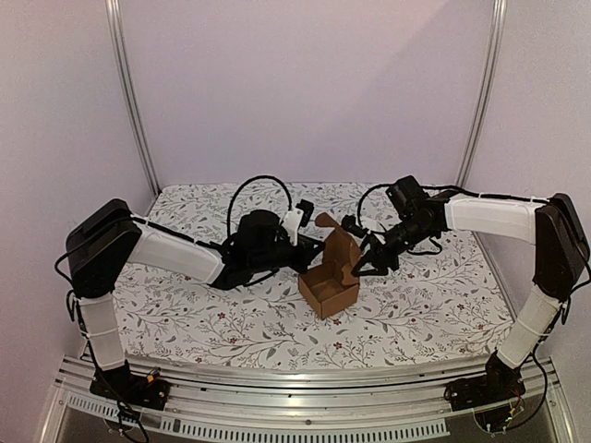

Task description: Fold the paper box

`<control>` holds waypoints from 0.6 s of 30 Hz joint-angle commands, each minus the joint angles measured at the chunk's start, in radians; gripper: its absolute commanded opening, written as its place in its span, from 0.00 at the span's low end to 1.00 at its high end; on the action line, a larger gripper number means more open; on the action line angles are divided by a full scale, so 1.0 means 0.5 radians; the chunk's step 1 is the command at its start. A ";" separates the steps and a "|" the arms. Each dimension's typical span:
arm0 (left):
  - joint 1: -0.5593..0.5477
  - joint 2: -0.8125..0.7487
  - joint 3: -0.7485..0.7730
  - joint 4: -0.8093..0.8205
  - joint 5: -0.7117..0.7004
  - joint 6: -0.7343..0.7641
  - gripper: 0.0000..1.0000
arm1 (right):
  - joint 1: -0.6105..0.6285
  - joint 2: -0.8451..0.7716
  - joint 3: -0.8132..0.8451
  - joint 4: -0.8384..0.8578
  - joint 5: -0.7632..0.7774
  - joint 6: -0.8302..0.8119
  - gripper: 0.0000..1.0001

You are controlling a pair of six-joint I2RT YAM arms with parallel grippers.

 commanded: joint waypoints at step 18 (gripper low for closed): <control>-0.050 0.046 -0.597 0.761 -0.085 0.143 0.01 | 0.219 -0.089 -0.112 -0.034 0.373 -0.234 0.51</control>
